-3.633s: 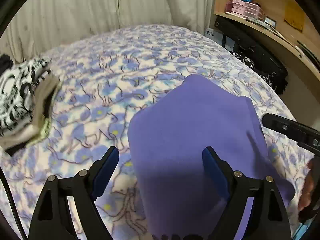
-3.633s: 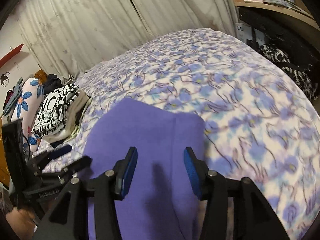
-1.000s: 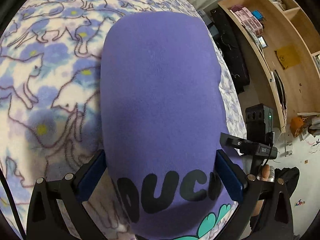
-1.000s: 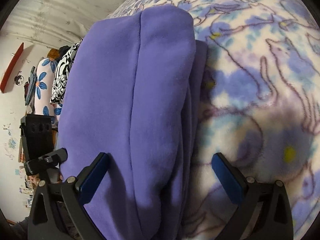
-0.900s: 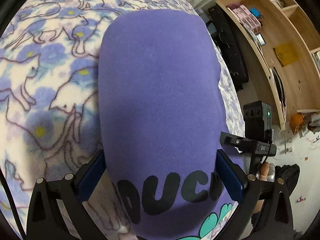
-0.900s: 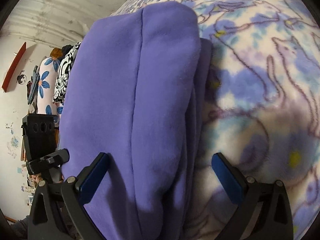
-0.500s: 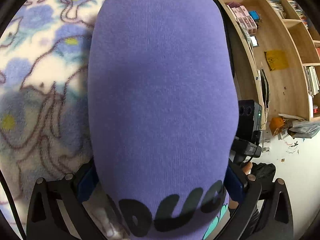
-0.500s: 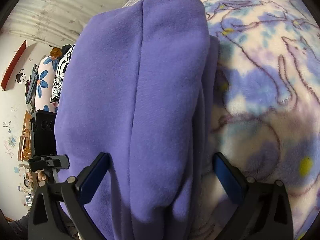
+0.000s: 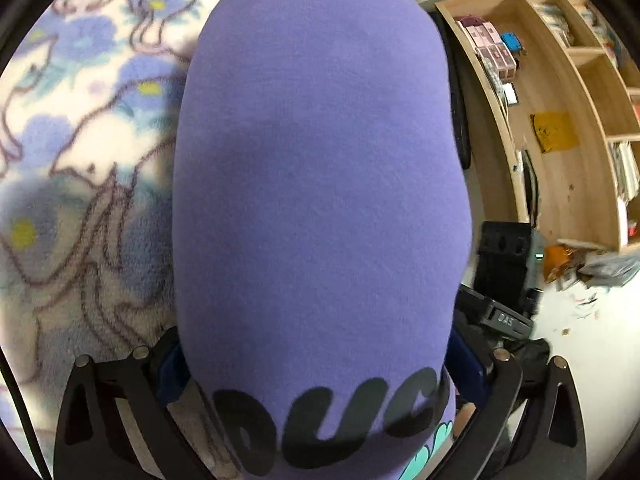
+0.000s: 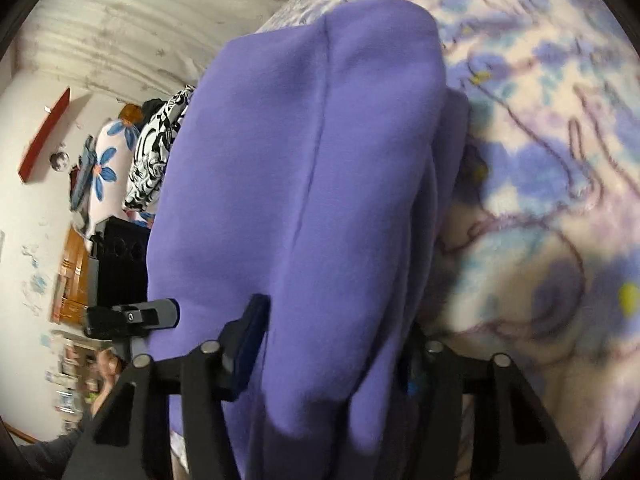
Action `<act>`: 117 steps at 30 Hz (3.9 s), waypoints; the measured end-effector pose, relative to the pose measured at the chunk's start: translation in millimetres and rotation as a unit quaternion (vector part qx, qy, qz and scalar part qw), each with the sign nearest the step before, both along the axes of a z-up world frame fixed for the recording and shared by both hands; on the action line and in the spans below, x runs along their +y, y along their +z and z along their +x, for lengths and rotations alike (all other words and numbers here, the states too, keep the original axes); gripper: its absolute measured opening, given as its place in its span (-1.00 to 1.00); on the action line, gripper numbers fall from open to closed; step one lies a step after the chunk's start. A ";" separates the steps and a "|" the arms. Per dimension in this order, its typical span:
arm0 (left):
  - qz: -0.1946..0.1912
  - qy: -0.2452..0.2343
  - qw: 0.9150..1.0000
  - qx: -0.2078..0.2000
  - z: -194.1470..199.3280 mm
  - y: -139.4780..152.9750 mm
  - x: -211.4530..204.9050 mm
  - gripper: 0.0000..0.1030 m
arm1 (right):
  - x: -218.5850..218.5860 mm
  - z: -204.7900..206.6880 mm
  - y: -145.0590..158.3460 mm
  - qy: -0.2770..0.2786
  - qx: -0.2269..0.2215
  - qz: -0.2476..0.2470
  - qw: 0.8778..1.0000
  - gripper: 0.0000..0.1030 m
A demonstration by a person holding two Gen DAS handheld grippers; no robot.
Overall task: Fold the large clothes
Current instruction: 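Carry the hoodie bundle with both grippers onto the stack of folded clothes, then open both grippers and withdraw from the stacked hoodie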
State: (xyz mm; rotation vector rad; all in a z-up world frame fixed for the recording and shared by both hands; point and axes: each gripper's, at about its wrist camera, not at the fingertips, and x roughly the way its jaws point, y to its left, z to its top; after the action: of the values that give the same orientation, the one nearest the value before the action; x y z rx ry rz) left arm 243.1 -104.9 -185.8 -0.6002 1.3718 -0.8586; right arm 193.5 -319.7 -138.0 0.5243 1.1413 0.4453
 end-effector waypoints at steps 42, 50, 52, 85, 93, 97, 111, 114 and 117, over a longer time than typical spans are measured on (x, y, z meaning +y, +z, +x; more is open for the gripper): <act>0.079 0.131 0.957 -0.245 199.1 277.8 445.3 0.88 | 402.2 228.2 192.4 0.080 -0.222 0.074 0.969 -0.23; 0.150 0.142 0.964 -0.167 320.5 180.1 465.3 0.92 | 445.8 332.3 99.5 0.050 -0.155 0.041 0.986 -0.18; 0.141 0.150 0.963 -0.175 326.3 173.1 468.2 0.94 | 446.1 340.1 86.9 0.038 -0.145 0.051 0.987 -0.10; 0.322 0.211 0.873 -0.298 206.0 228.2 420.2 -0.76 | 437.2 240.4 136.5 0.068 -0.201 -0.123 0.969 -1.00; 0.328 0.234 0.867 -0.293 159.1 257.1 400.5 0.35 | 409.7 190.5 171.3 0.079 -0.190 -0.119 0.971 -0.90; 0.315 0.246 0.870 -0.289 113.0 281.8 383.3 0.59 | 388.5 147.6 198.3 0.084 -0.182 -0.107 0.974 -0.90; 0.325 0.227 0.868 -0.298 -74.1 356.2 287.1 0.99 | 297.8 -26.9 292.7 0.096 -0.212 -0.080 0.969 -0.24; 0.303 0.226 0.873 -0.308 -116.2 376.6 264.9 0.99 | 273.2 -62.6 317.0 0.090 -0.242 -0.084 0.962 -0.06; 0.278 0.226 0.882 -0.307 -146.5 385.8 247.5 0.99 | 251.9 -91.5 329.2 0.084 -0.251 -0.084 0.961 -0.06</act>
State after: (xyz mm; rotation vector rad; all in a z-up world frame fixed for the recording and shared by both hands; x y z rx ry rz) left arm 96.6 142.6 200.1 -0.1491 0.7775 -0.2062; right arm 102.0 -67.8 191.2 0.1482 0.7249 0.5823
